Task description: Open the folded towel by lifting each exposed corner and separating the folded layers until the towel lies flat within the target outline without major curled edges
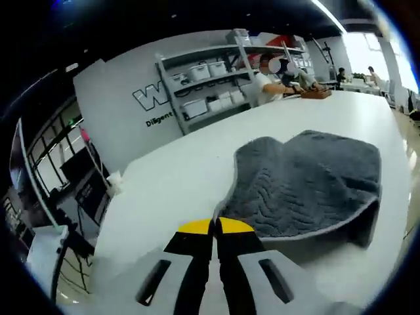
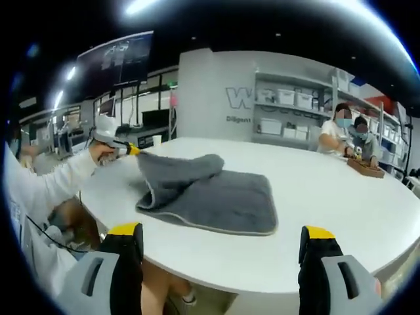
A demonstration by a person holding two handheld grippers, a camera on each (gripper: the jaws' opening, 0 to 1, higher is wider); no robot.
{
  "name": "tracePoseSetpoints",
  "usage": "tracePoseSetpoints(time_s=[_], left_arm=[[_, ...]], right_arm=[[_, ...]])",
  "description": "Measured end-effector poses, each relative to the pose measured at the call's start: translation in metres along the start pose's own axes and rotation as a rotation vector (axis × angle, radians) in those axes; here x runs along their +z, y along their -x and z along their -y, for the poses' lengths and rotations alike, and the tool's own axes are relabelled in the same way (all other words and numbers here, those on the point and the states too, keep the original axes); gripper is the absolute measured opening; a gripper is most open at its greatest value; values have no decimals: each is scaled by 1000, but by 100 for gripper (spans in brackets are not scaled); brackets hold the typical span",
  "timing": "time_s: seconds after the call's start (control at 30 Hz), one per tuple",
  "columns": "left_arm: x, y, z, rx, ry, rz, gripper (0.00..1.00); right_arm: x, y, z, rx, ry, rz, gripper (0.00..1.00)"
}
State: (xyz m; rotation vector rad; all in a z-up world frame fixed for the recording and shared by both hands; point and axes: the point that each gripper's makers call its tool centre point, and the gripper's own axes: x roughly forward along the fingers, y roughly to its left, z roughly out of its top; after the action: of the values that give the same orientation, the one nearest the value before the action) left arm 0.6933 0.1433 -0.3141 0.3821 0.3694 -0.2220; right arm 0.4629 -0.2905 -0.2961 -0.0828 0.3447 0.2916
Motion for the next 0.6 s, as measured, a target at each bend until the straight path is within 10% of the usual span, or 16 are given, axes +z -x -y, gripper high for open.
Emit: tracePoseSetpoints(time_s=[0.3, 0.6], left_arm=[[-108, 71, -72, 111, 145, -116, 2], [-160, 121, -87, 164, 194, -168, 2]], right_arm=[[-10, -18, -7, 19, 9, -63, 99], [-18, -27, -8, 7, 17, -110, 99]])
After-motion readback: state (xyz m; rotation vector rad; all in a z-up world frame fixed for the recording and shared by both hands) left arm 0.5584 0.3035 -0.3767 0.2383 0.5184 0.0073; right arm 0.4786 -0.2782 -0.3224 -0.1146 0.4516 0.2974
